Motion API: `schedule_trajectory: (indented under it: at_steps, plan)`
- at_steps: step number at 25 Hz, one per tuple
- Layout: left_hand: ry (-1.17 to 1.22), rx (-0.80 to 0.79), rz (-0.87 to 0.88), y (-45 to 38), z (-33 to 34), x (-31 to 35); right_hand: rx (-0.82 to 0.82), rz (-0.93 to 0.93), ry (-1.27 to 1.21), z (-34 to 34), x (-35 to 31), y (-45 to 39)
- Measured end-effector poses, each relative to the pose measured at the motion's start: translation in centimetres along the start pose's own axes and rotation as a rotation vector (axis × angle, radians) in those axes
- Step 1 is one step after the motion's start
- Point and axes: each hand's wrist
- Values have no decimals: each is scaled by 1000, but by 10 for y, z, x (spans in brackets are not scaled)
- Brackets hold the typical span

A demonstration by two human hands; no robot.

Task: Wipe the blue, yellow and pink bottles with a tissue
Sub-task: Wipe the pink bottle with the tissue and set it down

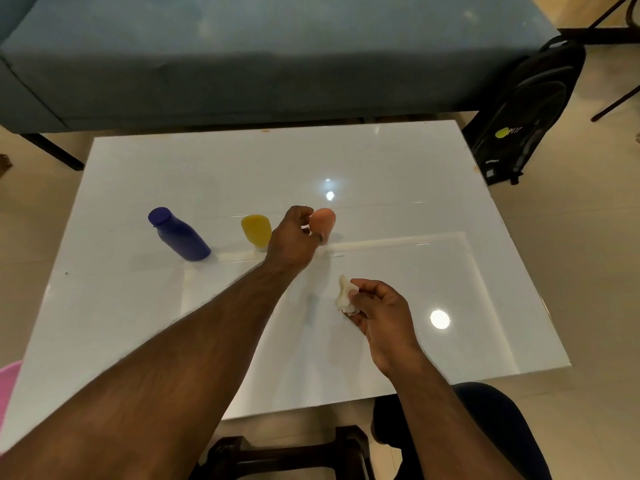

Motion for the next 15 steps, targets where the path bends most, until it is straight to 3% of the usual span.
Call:
schedule_trajectory:
  at_steps: [4,9,12,15]
  plan:
    - [114,2,-65,40,0,-13,-16,37,-15,-1,0,-1]
    - [401,-267,-303,106,4,-56,-145,-43,204,5,7,11]
    - [485,-227,-298,124,-6,-73,-280,-29,353,8,10,22]
    - [510,-210,-280,136,-18,-82,-356,57,278,13,7,31]
Point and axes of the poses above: each hand's wrist, its own y-axis away from the middle knuckle, its own z-axis out of the palm, x = y × z, and after that the axes turned 5 degrees about -x, right-handed
